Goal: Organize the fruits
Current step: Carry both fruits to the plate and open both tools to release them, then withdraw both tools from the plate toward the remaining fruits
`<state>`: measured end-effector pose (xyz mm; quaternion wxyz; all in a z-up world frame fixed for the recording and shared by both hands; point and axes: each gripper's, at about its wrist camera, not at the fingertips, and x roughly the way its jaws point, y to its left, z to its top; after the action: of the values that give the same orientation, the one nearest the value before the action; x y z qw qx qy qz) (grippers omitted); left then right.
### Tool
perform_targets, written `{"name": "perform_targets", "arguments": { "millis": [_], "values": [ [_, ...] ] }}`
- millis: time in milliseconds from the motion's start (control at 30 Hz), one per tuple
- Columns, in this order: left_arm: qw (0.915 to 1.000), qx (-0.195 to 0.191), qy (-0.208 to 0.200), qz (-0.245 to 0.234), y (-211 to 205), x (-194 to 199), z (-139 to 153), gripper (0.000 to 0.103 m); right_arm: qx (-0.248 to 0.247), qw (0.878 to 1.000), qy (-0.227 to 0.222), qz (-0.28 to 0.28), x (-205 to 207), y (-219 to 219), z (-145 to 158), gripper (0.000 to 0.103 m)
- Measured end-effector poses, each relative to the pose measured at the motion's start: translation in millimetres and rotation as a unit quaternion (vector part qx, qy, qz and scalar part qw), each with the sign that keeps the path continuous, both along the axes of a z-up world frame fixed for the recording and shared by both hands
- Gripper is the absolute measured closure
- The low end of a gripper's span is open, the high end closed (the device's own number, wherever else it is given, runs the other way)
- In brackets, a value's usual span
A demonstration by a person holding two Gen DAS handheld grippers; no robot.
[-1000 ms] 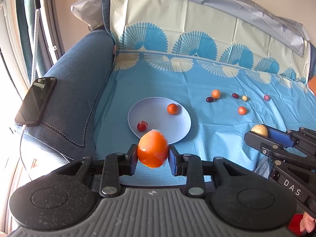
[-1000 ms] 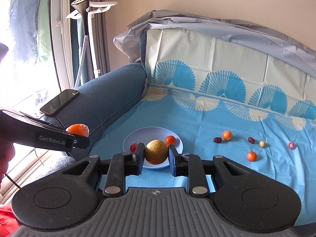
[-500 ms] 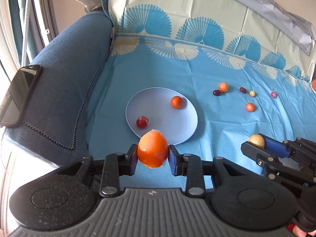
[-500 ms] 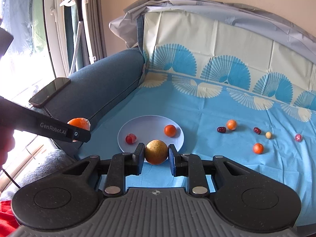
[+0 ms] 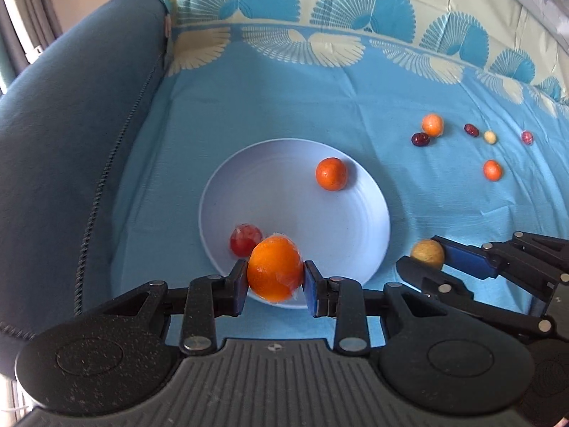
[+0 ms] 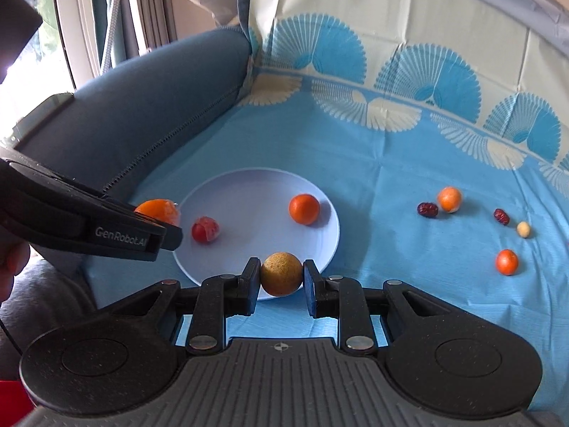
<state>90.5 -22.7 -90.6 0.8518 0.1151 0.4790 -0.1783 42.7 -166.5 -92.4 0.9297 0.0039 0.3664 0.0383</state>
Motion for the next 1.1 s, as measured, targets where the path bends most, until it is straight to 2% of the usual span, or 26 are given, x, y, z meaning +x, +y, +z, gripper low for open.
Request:
{"name": "perform_targets", "arguments": {
  "millis": [233,300,333,367,400,467,633,800,867,967,1100],
  "values": [
    [0.9994,0.018,0.028,-0.003,-16,30,-41,0.067,-0.007,0.999,0.034,0.018,38,0,-33,0.076],
    [0.9997,0.012,0.021,-0.002,-15,33,-42,0.049,-0.007,0.999,0.041,0.023,44,0,-39,0.076],
    [0.9999,0.009,0.013,0.001,-14,33,-38,0.023,-0.005,0.999,0.047,0.025,48,-1,-42,0.075],
    [1.0000,0.005,0.003,0.007,-12,33,-34,0.002,-0.006,0.998,0.050,0.024,51,-2,-43,0.062],
    [0.9998,-0.002,-0.014,0.017,-8,31,-26,0.001,-0.008,0.999,0.048,0.019,53,-3,-42,0.040],
    [0.9991,-0.020,-0.033,0.018,-1,25,-9,0.000,-0.017,0.999,0.033,0.008,50,-4,-36,0.021],
    [0.9984,-0.011,-0.035,0.043,22,4,17,0.000,-0.010,0.999,0.034,0.007,21,-9,-12,0.009],
    [0.9973,-0.001,0.007,0.073,51,-39,28,0.000,0.001,0.999,0.049,0.016,-35,-2,11,0.004],
    [0.9963,-0.004,0.015,0.084,62,-60,31,0.000,-0.003,0.999,0.040,0.018,-54,1,22,0.003],
    [0.9959,-0.006,0.011,0.090,71,-89,39,0.000,0.000,1.000,0.014,0.001,-78,2,41,0.001],
    [0.9974,0.004,-0.020,0.070,69,-117,52,0.000,0.002,1.000,-0.021,-0.004,-107,7,60,0.001]
  ]
}}
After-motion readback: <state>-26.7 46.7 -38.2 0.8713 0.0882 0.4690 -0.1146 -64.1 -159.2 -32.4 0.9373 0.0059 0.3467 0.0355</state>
